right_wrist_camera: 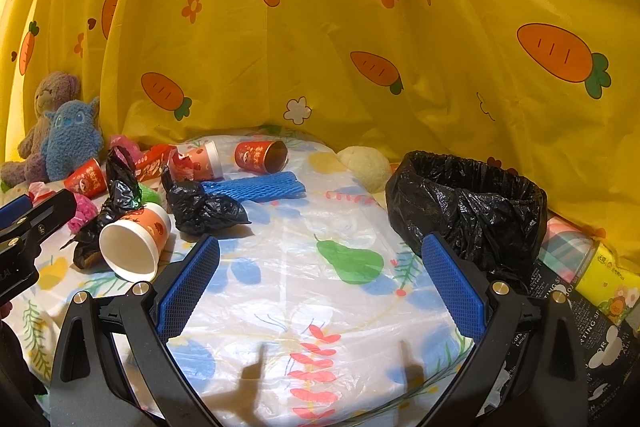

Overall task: Collect trash
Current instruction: 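Grasp the white-and-orange paper cup with the left gripper while right gripper approaches black bag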

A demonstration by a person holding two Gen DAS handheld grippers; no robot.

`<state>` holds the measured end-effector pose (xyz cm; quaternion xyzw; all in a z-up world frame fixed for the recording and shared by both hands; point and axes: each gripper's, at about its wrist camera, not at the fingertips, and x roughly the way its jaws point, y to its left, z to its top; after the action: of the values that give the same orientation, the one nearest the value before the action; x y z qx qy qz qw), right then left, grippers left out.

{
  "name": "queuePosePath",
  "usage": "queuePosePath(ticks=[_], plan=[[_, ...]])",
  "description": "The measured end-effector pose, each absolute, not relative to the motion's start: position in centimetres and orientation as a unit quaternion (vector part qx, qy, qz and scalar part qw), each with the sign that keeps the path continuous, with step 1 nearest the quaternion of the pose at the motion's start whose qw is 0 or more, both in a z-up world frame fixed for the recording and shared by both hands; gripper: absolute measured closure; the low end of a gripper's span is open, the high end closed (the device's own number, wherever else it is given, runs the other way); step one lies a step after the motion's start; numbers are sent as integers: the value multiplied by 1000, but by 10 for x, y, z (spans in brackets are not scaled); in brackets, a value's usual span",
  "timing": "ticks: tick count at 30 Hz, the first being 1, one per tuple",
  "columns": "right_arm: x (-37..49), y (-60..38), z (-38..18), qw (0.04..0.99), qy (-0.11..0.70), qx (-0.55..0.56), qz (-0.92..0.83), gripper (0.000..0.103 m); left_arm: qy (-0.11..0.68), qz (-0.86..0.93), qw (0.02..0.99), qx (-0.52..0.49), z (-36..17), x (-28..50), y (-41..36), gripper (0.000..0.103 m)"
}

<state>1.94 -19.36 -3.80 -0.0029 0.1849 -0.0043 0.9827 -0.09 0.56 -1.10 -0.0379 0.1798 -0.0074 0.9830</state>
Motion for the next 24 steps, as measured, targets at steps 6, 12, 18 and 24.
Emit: queuePosePath(ticks=[6,12,18,24], plan=[[24,-184,-41,982,187,-4,10,6,180,2,983,-39,-20,-2,27,11],[27,-178,-44,981,191,-2,19,7,191,-19,981,-9,-31,10,29,28],[30,-174,-46,981,194,-3,24,10,241,-47,969,7,-44,45,22,48],[36,-170,-49,979,200,-5,31,11,294,-56,954,12,-58,75,18,68]])
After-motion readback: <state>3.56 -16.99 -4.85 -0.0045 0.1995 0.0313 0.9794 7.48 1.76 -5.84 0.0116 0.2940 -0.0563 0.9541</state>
